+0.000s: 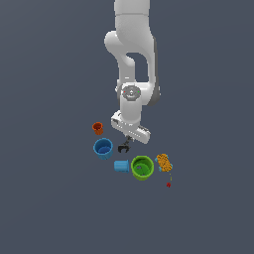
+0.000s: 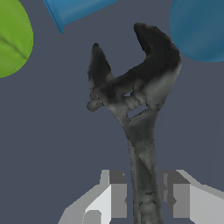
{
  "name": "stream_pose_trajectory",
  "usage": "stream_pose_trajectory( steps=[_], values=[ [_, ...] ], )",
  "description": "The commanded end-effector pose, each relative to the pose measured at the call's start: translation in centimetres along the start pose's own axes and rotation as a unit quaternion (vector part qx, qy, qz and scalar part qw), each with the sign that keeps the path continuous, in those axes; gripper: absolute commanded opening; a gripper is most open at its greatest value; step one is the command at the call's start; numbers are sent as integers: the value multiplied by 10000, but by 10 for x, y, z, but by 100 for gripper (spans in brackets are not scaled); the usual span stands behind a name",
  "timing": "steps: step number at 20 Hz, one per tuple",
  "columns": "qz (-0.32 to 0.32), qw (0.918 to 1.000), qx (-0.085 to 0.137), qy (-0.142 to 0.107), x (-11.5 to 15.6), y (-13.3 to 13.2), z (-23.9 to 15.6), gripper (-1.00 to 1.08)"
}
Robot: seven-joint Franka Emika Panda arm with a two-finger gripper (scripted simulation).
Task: Pick up a designated object from a clutter of objects.
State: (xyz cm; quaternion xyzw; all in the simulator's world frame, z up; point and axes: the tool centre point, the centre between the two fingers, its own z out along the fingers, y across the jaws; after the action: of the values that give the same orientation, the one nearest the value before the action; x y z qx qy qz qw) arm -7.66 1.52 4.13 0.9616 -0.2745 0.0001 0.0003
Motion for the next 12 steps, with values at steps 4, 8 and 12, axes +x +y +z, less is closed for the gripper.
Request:
stream_pose_trajectory(
  steps=[4,8,12],
  values=[
    [1,10000,2,3,23,0,-34,-100],
    [-1,10000,2,3,44,1,-66,-100],
    [-1,10000,2,3,66,1,-99,-100]
  ],
)
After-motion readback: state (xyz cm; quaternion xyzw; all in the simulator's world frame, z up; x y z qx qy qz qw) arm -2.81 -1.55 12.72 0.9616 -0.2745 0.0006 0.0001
